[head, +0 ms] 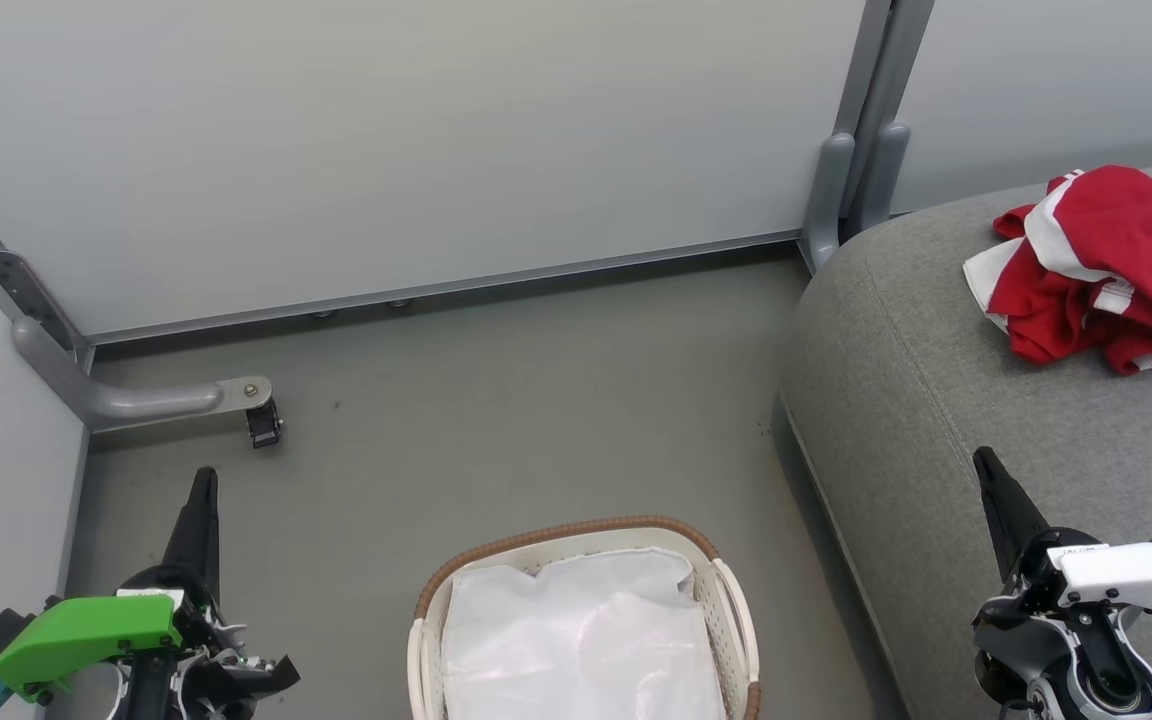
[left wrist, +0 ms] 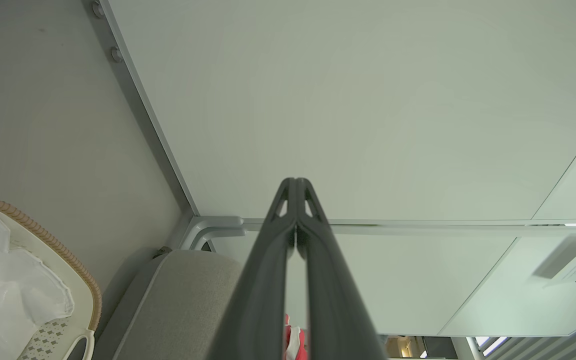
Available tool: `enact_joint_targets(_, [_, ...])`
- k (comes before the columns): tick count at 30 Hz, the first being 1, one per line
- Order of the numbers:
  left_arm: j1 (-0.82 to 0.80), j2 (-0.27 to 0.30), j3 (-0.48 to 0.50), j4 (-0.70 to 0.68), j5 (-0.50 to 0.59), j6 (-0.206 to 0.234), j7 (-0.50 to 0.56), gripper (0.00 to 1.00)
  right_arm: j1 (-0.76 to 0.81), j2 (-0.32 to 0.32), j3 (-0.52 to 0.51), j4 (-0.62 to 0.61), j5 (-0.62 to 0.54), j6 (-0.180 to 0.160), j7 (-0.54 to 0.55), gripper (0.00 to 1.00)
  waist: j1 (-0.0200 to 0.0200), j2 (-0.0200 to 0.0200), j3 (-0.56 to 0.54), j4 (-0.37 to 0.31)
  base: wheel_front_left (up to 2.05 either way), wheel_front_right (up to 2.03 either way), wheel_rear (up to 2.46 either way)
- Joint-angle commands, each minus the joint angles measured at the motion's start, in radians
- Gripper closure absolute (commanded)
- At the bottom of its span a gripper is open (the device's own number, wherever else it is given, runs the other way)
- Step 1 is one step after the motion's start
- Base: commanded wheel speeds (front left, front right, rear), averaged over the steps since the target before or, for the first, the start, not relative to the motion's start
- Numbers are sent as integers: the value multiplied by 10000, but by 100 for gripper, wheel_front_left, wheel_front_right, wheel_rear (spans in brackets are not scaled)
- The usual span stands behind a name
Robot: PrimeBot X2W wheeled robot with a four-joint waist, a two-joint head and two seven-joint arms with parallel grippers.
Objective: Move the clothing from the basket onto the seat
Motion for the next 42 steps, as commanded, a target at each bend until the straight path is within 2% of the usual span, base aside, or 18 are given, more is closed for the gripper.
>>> enact_joint_targets(1, [-148,14,48,-14,60,-62,32,100,106,-59,-20,-43,35,0,28,100,0,0,0,0,0,0,0])
enact_joint_targets(42, [-153,-29,103,-11,109,-62,77,100,106,-59,-19,-43,35,0,27,100,0,0,0,0,0,0,0])
